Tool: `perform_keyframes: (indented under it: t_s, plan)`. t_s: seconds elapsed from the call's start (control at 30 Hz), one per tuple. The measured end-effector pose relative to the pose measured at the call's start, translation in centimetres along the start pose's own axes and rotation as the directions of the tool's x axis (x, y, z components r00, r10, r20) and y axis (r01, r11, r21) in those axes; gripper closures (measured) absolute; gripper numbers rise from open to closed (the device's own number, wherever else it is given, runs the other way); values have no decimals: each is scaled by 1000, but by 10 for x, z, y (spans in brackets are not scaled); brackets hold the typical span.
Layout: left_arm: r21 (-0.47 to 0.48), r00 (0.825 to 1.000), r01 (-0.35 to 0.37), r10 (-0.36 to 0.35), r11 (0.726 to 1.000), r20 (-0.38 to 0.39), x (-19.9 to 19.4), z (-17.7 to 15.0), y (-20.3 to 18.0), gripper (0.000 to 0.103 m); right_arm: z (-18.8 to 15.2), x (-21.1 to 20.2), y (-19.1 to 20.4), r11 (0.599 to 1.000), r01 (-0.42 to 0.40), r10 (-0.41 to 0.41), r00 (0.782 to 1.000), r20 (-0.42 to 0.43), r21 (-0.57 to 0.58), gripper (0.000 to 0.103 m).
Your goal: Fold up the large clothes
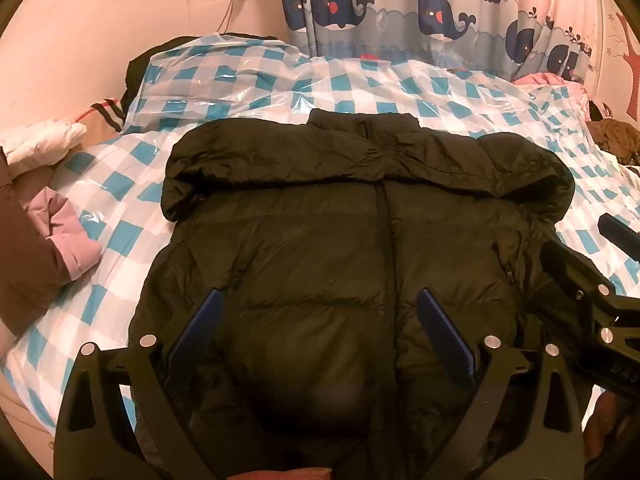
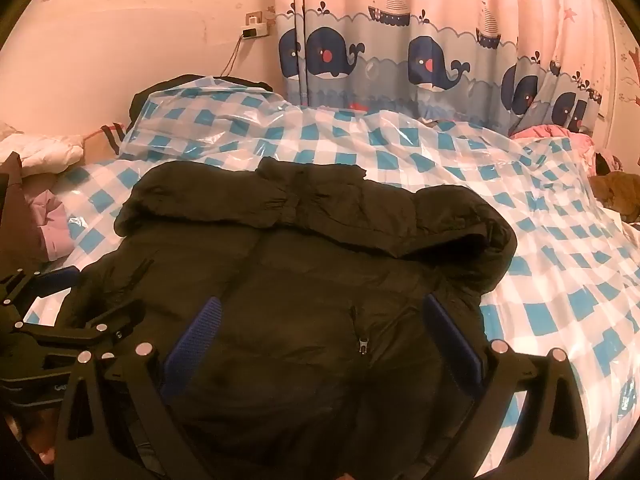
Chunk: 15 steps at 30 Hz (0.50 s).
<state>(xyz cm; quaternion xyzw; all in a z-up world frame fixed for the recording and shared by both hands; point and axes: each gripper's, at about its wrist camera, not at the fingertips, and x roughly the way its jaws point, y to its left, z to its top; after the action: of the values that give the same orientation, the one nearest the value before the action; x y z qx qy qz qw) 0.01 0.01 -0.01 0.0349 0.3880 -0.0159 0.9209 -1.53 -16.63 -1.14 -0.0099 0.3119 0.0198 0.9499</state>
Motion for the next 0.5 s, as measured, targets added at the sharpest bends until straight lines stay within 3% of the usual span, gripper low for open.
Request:
perform_keyframes:
  t_s: [0.5]
  plan:
    - [0, 1000, -4, 4, 1000, -2, 1, 0, 0, 10, 2, -2, 2, 1000, 0, 0, 1000, 5, 3, 7]
